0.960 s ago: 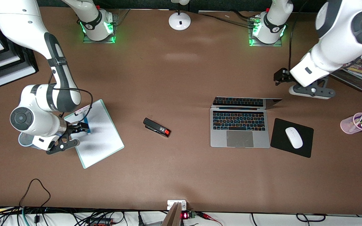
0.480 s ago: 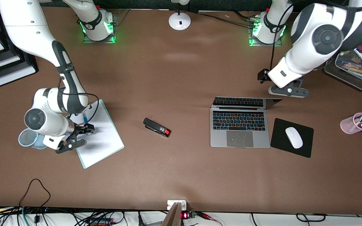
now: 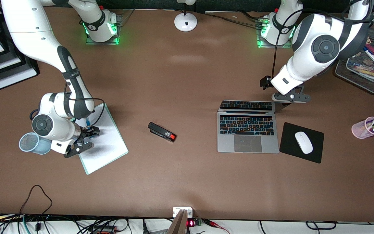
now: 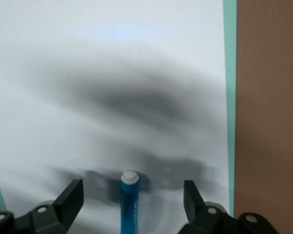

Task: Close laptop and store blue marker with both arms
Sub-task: 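Grasp the blue marker with the right gripper while the left gripper reaches the lid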

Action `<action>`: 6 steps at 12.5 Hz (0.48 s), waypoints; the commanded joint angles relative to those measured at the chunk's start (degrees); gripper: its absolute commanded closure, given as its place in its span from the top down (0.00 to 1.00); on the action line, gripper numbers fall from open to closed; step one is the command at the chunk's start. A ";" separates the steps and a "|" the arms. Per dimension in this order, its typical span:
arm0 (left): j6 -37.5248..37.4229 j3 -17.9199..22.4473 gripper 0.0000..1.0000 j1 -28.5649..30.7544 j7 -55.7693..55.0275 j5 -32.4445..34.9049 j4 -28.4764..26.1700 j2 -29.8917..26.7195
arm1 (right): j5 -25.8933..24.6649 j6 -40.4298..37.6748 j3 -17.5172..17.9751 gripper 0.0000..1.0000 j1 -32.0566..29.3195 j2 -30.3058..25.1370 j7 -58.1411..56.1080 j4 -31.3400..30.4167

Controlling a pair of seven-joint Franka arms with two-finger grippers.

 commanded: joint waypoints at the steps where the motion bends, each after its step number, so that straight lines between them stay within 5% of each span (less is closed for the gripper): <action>1: 4.95 -0.61 1.00 0.14 -0.51 -1.05 -1.43 2.17 | 1.03 1.48 -0.02 0.86 0.18 -0.69 -1.45 -1.77; 3: 7.86 -0.61 1.00 0.05 -0.43 -0.96 -1.08 4.28 | 1.03 1.65 -0.02 0.80 0.18 -0.69 -1.45 -2.04; 6: 11.11 -0.70 1.00 -0.04 -0.08 -0.87 0.23 8.32 | 1.03 2.10 -0.11 0.56 0.36 -0.78 -1.36 -2.13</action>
